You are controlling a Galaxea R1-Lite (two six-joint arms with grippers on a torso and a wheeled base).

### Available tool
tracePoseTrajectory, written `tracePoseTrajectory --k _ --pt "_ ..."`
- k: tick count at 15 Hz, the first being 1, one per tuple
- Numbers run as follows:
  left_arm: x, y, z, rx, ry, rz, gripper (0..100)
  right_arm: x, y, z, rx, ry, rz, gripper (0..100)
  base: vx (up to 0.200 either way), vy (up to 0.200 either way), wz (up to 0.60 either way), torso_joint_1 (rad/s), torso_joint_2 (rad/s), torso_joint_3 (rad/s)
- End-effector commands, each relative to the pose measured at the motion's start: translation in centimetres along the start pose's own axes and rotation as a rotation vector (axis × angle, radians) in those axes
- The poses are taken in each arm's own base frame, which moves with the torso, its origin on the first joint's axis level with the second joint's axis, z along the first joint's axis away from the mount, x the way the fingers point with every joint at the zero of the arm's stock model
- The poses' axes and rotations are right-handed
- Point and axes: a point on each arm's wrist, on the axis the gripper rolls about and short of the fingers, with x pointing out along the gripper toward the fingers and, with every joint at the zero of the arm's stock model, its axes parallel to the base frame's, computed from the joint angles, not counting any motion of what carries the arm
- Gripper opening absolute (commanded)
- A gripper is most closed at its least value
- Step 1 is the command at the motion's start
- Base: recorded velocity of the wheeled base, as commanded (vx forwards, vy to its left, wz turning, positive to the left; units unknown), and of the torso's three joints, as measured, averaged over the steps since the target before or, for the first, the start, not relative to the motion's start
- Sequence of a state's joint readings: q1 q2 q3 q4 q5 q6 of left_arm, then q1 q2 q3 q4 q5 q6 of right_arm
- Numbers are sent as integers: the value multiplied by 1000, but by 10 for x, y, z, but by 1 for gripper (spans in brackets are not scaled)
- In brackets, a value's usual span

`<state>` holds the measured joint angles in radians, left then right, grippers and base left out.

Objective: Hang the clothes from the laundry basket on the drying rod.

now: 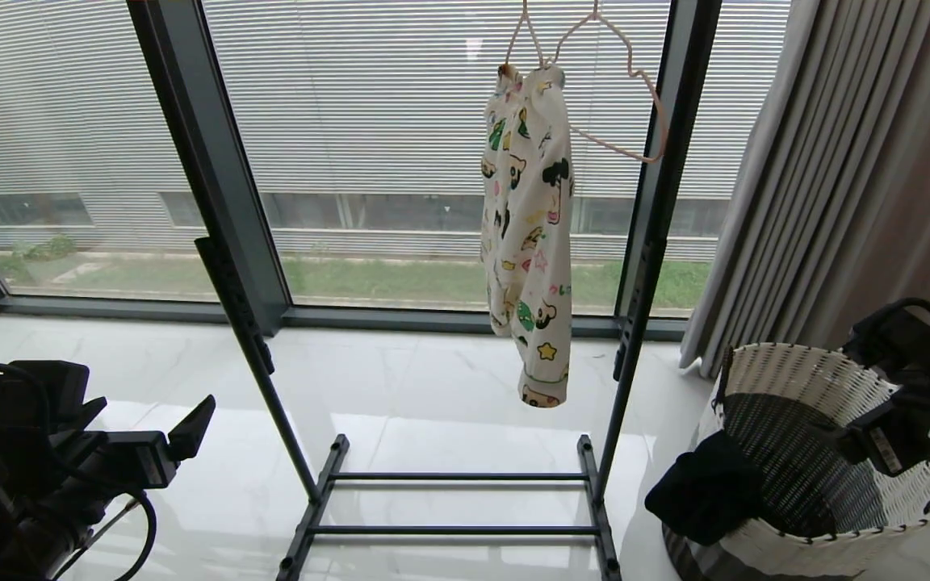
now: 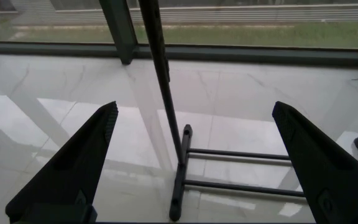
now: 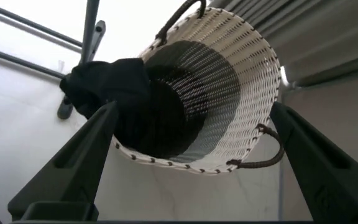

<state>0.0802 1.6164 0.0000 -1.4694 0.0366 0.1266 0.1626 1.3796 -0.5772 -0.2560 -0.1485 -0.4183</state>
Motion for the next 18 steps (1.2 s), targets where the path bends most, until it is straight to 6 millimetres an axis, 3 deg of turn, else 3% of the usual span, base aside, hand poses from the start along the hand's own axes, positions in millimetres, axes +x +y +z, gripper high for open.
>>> tracePoseTrajectory --k 1,8,14,18 --pt "0 -4 0 4 -1 -20 100 13 9 -14 -26 76 45 100 200 0 0 -2 2 -2" --pt "-1 -11 1 42 -11 -65 100 58 46 -56 -103 334 220 100 29 0 0 1 1 0" --pt "-1 -20 2 51 -13 -112 100 109 59 -71 -99 355 213 100 0 0 0 0 0 0" --pt "0 -21 0 52 -5 -114 100 131 63 -78 -97 336 140 100 0 0 0 0 0 0"
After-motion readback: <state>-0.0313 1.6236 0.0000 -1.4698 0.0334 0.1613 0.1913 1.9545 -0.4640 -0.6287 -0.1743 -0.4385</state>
